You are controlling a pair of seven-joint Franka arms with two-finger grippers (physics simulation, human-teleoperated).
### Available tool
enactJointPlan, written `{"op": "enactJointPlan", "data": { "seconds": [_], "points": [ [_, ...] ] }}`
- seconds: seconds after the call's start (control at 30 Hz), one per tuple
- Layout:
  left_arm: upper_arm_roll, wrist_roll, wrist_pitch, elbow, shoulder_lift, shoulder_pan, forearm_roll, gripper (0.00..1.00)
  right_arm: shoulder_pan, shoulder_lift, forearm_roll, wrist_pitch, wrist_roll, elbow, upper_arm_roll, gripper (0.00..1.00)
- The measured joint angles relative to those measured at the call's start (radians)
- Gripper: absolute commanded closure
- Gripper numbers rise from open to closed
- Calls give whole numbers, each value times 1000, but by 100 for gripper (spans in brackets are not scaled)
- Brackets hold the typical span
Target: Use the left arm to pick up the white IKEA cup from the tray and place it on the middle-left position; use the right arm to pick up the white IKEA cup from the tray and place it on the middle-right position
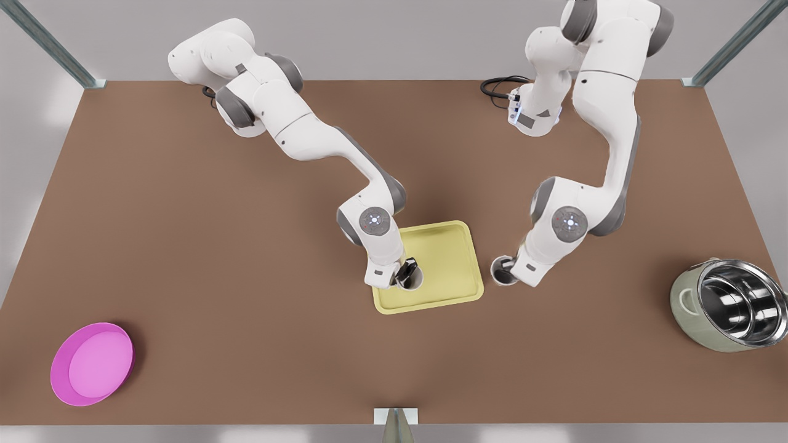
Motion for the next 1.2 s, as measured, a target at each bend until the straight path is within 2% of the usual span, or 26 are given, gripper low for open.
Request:
{"op": "enactJointPlan", "data": {
  "seconds": [0.13,0.27,0.67,0.7,0.73,0.77,0.8,0.93,1.0,1.1,1.2],
  "points": [
    [0,83,-1,2,16,141,2,95,0,-39,8,-34,-6,0,2,92],
    [0,153,21,4,53,220,18,95,-11,-110,13,-104,-16,0,-4,94],
    [-2,279,212,-5,138,289,-2,94,-262,-288,11,-361,-174,0,-10,95],
    [-2,287,224,-5,139,290,-6,81,-275,-294,11,-373,-195,0,-26,96],
    [-2,298,234,-5,140,290,-13,73,-287,-297,11,-382,-219,0,-40,96],
    [-2,309,243,-5,142,290,-20,52,-310,-299,11,-389,-243,0,-44,96],
    [-3,322,251,-5,145,290,-28,0,-334,-300,11,-395,-268,0,-46,96],
    [-2,421,278,-2,146,290,-88,0,-410,-299,14,-390,-378,0,-46,96],
    [4,455,249,1,71,290,-68,0,-442,-297,15,-374,-436,0,-45,97],
    [3,478,123,19,-73,285,-32,0,-487,-276,16,-329,-522,0,-38,97],
    [-10,481,-63,137,-122,285,-66,0,-520,-226,30,-253,-603,-9,-24,98]
  ]
}}
